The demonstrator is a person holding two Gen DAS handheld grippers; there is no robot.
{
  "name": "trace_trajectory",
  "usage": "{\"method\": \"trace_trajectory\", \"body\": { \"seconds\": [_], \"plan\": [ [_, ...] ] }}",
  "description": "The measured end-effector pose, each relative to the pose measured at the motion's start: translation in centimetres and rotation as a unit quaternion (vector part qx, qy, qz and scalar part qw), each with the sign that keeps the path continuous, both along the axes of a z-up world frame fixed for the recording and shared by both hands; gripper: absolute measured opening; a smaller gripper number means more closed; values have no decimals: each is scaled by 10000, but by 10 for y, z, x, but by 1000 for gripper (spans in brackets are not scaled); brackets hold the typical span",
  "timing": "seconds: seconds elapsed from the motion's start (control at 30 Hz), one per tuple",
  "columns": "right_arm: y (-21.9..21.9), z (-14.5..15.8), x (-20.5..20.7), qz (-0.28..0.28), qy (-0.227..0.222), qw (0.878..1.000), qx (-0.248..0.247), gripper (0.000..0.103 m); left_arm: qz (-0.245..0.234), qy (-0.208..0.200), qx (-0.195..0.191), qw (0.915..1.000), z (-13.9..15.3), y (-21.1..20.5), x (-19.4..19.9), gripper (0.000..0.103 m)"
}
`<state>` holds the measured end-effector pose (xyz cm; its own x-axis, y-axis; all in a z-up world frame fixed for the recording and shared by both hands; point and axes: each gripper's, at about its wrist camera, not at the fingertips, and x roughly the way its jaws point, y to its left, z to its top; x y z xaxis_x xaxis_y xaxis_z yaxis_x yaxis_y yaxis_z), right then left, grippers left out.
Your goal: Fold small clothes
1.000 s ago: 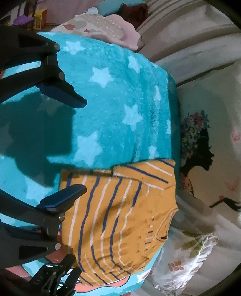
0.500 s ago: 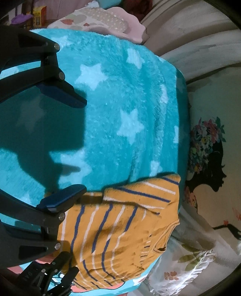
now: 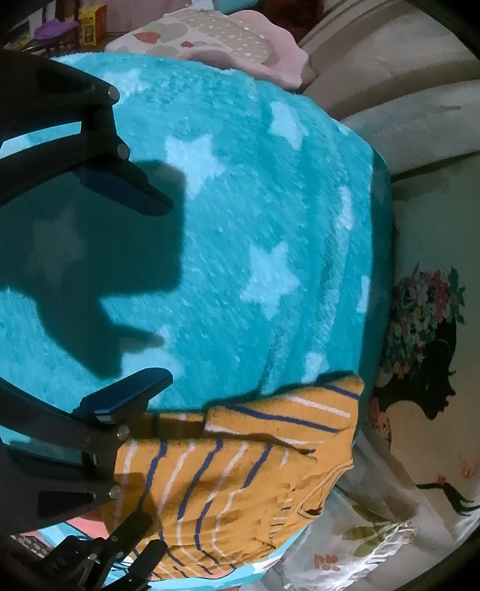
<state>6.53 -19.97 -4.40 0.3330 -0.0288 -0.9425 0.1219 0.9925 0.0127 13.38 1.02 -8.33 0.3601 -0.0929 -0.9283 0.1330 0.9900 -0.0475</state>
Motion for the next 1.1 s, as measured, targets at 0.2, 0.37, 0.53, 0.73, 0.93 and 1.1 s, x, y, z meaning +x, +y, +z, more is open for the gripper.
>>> {"method": "trace_trajectory", "body": {
  "seconds": [0.2, 0.37, 0.53, 0.73, 0.93, 1.1],
  "plan": [
    [13, 3, 12, 178, 50, 9998, 65, 64, 159, 35, -64, 9998, -1, 14, -3, 83],
    [25, 5, 26, 361, 68, 9992, 146, 64, 387, 68, -137, 9991, -2, 32, -6, 83],
    [40, 2, 40, 546, 119, 9982, 221, 64, 612, 203, -405, 9971, -6, 50, -8, 83],
    [45, -9, 75, 632, 439, 9962, 401, 64, 551, 273, -889, 9941, -8, 52, -16, 83],
    [52, -29, 123, 636, 908, 9930, 406, 67, 271, 573, -1467, 9871, -18, 33, -26, 83],
    [74, -48, 149, 739, 1198, 9900, -96, 70, -79, 863, -1990, 9762, -28, 7, -32, 83]
  ]
}}
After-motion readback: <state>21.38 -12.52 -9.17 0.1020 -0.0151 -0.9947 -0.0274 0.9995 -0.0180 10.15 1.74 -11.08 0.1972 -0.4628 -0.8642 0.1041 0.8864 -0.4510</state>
